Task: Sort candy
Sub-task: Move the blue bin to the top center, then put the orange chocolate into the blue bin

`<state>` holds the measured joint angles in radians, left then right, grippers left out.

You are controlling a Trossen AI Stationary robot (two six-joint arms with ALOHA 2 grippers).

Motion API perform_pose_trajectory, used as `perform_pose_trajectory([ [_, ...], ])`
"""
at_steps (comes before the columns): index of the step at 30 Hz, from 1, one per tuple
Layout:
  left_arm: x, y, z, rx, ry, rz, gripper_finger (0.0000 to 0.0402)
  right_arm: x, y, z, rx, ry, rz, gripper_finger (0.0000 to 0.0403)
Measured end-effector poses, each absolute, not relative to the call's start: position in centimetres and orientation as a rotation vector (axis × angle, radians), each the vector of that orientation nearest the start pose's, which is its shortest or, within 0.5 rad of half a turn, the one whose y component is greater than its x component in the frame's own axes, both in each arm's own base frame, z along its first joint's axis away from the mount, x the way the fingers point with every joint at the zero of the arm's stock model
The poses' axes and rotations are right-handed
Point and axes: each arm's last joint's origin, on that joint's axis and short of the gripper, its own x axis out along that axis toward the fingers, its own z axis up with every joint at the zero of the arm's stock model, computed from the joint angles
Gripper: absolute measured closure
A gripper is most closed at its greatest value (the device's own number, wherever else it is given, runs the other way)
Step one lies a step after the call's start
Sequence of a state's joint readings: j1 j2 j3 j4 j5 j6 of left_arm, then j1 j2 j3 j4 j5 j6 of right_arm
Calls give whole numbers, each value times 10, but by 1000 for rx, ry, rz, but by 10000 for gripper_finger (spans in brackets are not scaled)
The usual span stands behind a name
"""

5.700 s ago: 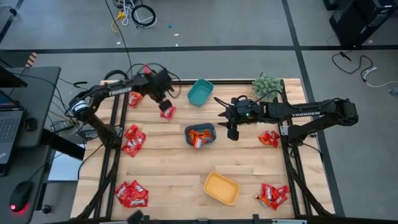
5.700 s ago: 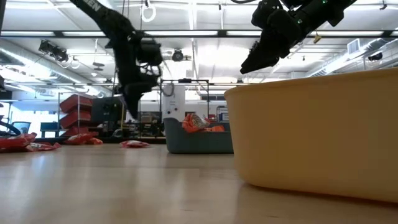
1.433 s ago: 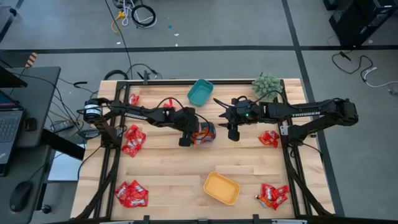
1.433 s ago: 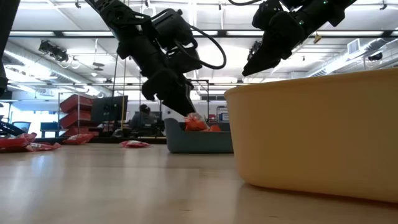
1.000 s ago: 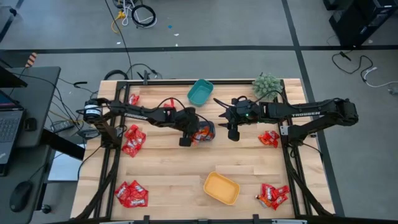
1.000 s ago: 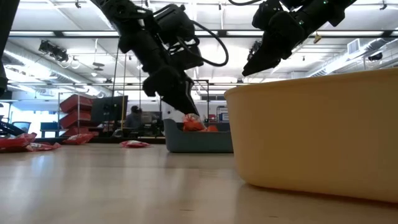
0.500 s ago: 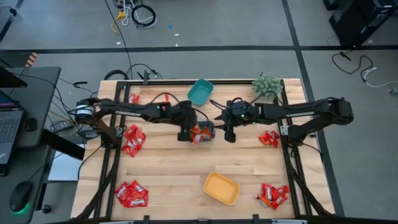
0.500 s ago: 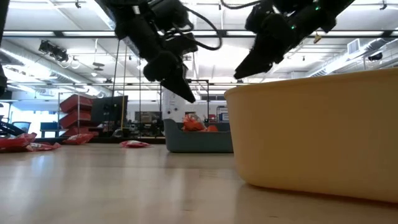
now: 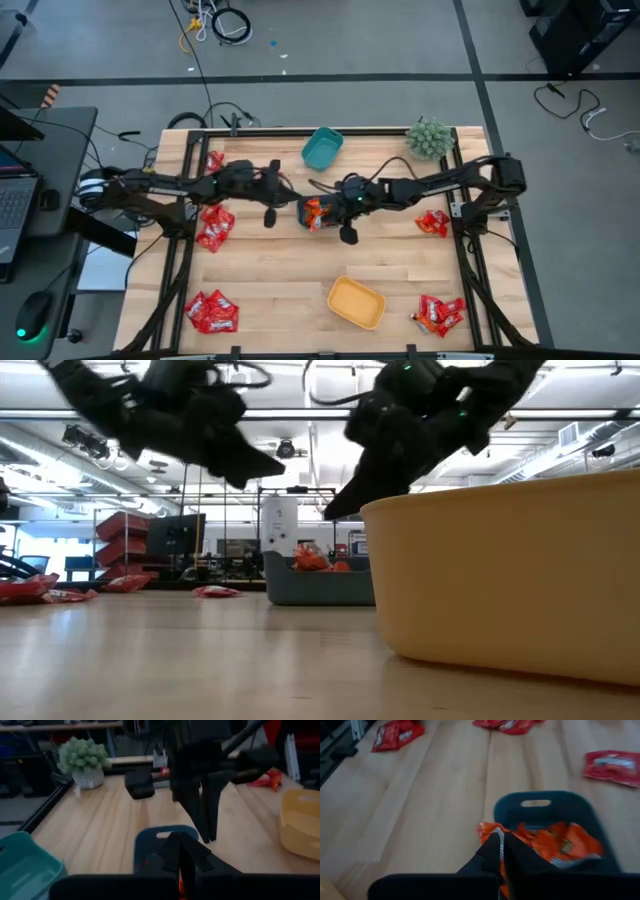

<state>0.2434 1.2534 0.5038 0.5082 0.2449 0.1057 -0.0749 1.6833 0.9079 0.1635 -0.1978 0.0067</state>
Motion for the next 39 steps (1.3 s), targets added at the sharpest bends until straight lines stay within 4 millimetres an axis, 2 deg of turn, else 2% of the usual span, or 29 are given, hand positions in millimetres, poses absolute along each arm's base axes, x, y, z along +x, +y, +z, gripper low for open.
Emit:
perform_pose_trajectory([
  [2, 239, 55, 208, 42, 161, -10, 400, 352, -20, 177, 101, 624, 144, 401],
  [9, 226, 60, 201, -3, 122, -73, 401, 368, -19, 166, 150, 684, 221, 402],
  [17, 220, 65, 199, 11, 57, -57, 401, 379, -34, 148, 214, 737, 130, 402],
  [21, 218, 67, 198, 6, 51, -39, 401, 377, -44, 152, 182, 728, -4, 400],
  [25, 218, 68, 200, 8, 40, -26, 401, 375, -48, 167, 170, 685, -26, 398],
  [29, 218, 68, 201, 6, 22, -25, 401, 360, -44, 189, 164, 722, -21, 381],
  [33, 218, 68, 201, 6, 23, -25, 401, 332, -30, 213, 165, 855, -70, 353],
  [37, 218, 68, 201, 6, 23, -25, 401, 297, -14, 225, 223, 1050, -193, 323],
  [39, 218, 68, 201, 6, 24, -25, 401, 279, -8, 224, 279, 1160, -292, 308],
])
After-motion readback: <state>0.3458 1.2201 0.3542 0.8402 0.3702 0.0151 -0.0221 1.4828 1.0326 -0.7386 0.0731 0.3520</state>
